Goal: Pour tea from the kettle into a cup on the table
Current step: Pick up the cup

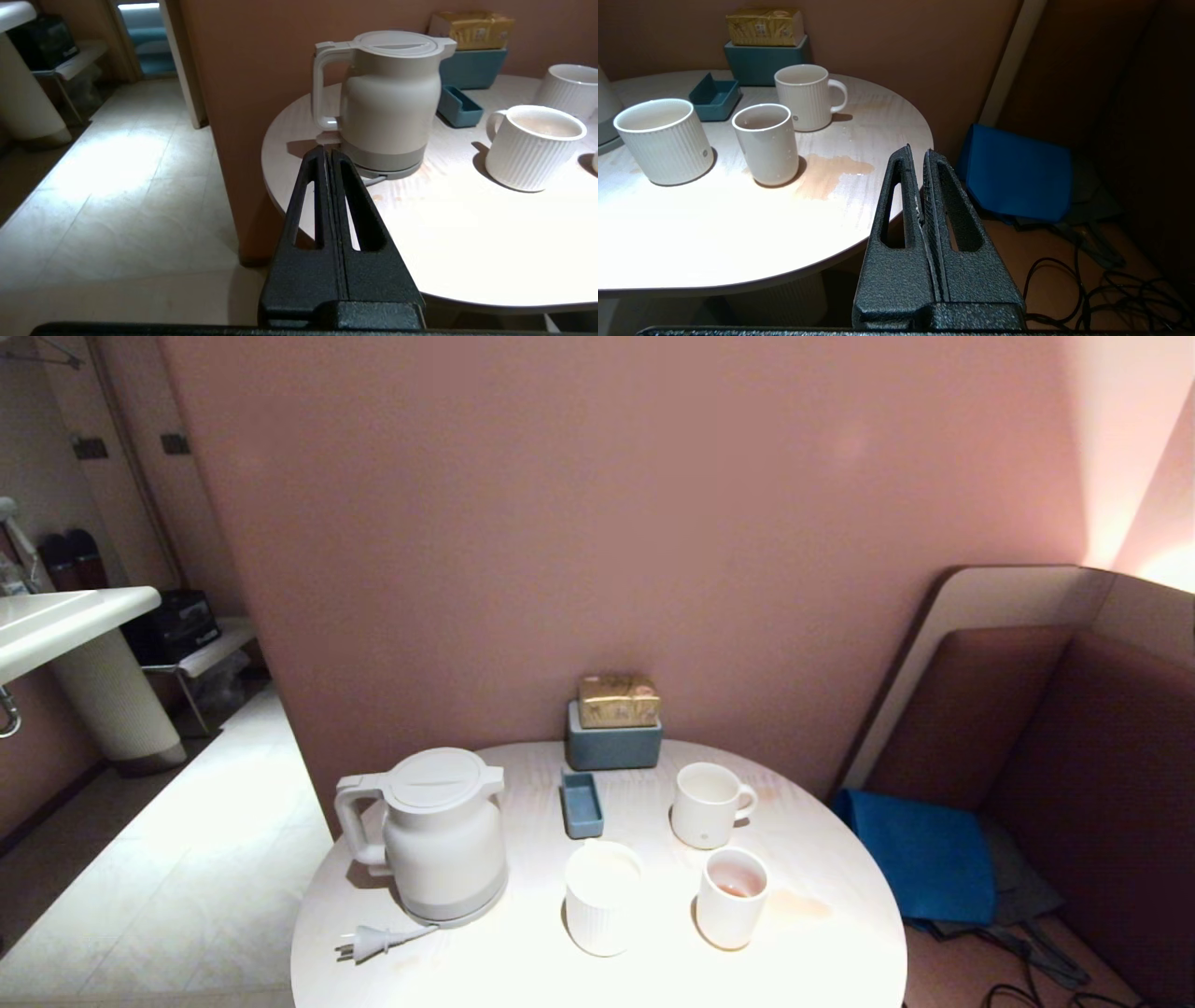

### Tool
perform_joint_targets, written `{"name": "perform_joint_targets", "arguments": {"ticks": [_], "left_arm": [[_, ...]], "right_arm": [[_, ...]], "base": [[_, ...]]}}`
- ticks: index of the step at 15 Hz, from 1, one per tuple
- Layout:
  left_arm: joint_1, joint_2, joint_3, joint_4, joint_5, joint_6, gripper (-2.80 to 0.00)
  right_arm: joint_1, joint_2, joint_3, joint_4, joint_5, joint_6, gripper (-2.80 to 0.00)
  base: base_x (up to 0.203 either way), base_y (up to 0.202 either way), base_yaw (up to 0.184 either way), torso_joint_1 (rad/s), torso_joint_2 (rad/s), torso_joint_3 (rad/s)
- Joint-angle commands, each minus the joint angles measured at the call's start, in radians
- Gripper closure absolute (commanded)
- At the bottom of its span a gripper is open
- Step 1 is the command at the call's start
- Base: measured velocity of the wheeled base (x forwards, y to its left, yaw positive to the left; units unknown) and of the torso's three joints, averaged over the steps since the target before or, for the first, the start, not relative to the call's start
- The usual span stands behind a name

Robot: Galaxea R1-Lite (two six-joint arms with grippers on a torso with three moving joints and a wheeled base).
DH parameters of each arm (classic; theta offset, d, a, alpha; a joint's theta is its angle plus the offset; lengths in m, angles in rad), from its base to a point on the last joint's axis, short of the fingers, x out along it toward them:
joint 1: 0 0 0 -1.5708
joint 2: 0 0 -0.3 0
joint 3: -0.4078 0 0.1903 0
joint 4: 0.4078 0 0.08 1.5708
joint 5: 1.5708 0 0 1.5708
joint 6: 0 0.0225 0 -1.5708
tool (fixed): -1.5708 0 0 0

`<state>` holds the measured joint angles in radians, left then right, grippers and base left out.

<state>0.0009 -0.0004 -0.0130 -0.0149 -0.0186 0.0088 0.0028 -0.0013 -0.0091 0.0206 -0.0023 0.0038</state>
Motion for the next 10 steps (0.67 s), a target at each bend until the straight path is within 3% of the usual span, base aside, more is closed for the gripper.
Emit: {"name": "perform_joint_targets", "arguments": {"ticks": [1,10], "left_arm": [[0.001,0.002,0.002,0.000,0.016,-0.023,0.00],[0.001,0.002,-0.001,0.009,0.022,-0.040,0.00]], "right_arm": [[-0.001,0.001,0.003,-0.006,0.002,-0.008,0.00],[0.000,0.001,0.005,-0.010,0.004,-0.015,0.00]], "base": [[0.000,0.000,0.000,0.000,0.00,0.000],[0.000,0.000,0.000,0.000,0.00,0.000]]}}
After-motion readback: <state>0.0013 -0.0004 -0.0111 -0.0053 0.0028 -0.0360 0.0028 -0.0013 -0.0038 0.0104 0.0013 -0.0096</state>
